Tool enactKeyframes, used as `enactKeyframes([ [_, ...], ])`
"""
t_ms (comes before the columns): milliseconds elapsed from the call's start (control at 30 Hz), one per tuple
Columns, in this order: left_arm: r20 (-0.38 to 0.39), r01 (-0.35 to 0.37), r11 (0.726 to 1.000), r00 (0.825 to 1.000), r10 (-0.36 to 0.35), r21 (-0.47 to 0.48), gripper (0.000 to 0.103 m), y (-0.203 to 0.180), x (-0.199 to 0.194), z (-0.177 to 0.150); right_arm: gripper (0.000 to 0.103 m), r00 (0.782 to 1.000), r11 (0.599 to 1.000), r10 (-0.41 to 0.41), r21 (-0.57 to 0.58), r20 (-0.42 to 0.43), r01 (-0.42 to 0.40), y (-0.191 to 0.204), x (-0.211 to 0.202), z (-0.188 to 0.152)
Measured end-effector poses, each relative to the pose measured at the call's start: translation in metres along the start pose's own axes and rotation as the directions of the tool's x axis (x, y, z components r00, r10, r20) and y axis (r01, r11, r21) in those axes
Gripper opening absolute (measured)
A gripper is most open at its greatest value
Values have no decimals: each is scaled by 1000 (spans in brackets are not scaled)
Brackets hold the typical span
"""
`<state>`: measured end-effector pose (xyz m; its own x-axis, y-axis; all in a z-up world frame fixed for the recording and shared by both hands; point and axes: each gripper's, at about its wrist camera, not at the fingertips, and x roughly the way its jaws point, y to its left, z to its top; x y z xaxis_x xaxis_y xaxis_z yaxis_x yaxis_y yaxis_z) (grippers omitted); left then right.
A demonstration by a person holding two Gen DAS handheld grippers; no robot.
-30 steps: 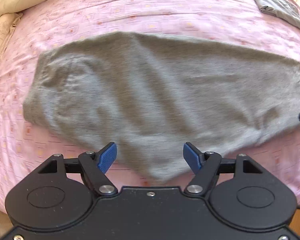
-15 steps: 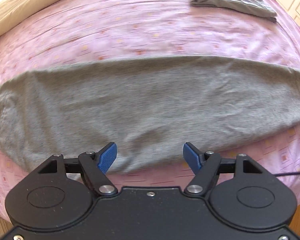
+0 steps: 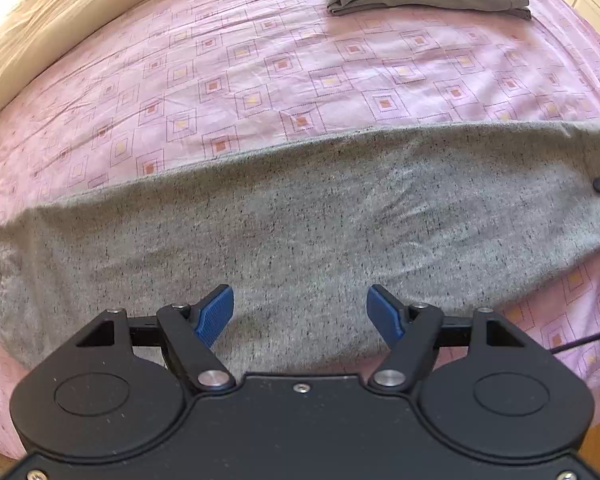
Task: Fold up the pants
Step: 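Close the right tool on the trouser hem end and lift it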
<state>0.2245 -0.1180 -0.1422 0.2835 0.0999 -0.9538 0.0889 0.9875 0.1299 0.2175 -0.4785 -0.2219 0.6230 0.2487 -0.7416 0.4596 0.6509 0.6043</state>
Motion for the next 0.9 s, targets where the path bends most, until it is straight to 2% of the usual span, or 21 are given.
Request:
enactKeyframes([
  [233, 7, -28, 999, 1000, 28, -19, 74, -6, 36, 50, 14, 1000, 996, 19, -87, -6, -19, 14, -10, 4],
  [467, -79, -37, 999, 996, 36, -13, 75, -10, 91, 88, 14, 997, 989, 76, -127, -9, -77, 30, -25, 16],
  [567, -71, -30, 999, 997, 28, -24, 75, -8, 91, 96, 14, 995, 983, 101, -155, -7, -101, 40, -30, 19],
  [667, -50, -23, 999, 999, 22, -31, 68, -6, 80, 95, 14, 992, 978, 123, -172, -4, -122, 48, -35, 21],
  [733, -24, -21, 999, 1000, 20, -41, 68, -5, 66, 86, 14, 991, 974, 132, -184, -7, -131, 54, -36, 22],
  [900, -30, 39, 998, 999, -41, -53, 68, -9, 40, 38, 14, 990, 967, 141, -213, -7, -140, 62, -39, 21],
])
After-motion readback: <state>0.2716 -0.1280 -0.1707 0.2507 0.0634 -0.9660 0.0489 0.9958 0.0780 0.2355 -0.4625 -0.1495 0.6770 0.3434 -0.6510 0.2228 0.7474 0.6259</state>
